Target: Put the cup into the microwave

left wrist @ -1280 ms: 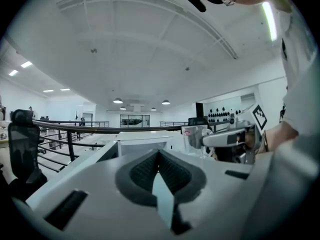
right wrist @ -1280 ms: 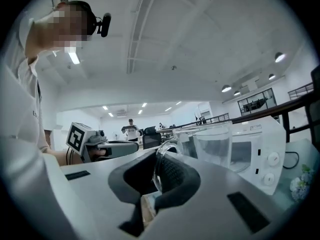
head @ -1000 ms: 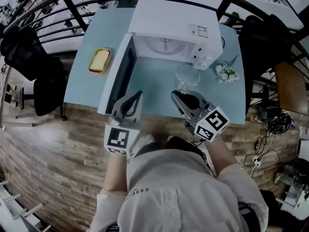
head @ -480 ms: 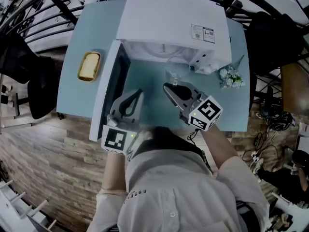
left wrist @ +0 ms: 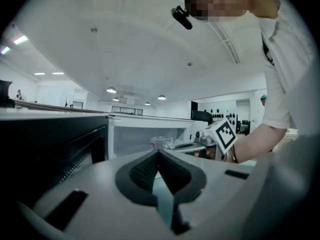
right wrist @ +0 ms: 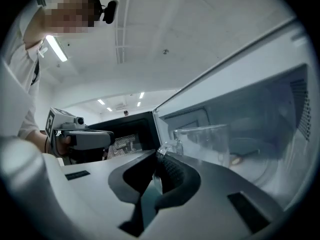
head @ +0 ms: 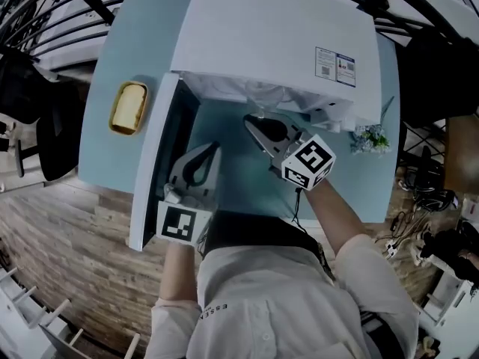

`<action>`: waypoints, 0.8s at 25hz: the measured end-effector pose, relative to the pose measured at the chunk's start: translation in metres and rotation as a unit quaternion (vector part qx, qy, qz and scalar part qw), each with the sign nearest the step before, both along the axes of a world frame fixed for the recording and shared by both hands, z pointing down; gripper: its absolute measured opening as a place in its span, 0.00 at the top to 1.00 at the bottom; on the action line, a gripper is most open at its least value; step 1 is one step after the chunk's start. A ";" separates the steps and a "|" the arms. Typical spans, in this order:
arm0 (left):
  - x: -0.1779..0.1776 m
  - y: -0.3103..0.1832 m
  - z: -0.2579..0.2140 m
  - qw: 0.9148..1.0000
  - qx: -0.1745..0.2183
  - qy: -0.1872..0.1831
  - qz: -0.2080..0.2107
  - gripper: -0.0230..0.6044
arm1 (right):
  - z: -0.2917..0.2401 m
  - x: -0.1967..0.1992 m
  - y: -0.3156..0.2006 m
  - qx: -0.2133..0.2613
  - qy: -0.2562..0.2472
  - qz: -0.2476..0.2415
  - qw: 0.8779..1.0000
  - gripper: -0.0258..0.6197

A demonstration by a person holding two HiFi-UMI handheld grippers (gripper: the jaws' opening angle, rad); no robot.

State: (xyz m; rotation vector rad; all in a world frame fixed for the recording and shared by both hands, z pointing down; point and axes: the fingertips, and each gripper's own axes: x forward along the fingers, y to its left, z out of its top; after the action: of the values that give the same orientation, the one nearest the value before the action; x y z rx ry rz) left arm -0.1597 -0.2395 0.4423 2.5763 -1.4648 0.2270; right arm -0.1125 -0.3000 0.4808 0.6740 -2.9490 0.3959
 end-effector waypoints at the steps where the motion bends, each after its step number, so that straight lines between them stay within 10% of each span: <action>1: -0.001 -0.004 0.002 1.000 0.000 0.001 -0.001 0.96 | 0.004 -0.002 -0.007 0.000 0.002 0.001 1.000 0.93; 20: 0.004 -0.023 0.031 1.000 -0.007 -0.013 0.005 0.96 | 0.033 -0.012 -0.067 0.032 0.002 0.034 0.999 0.93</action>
State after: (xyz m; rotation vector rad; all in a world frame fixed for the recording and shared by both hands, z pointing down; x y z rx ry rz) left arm -0.1562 -0.2621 0.4731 2.5797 -1.4524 0.2725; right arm -0.1241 -0.3666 0.5142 0.7824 -2.9524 0.3059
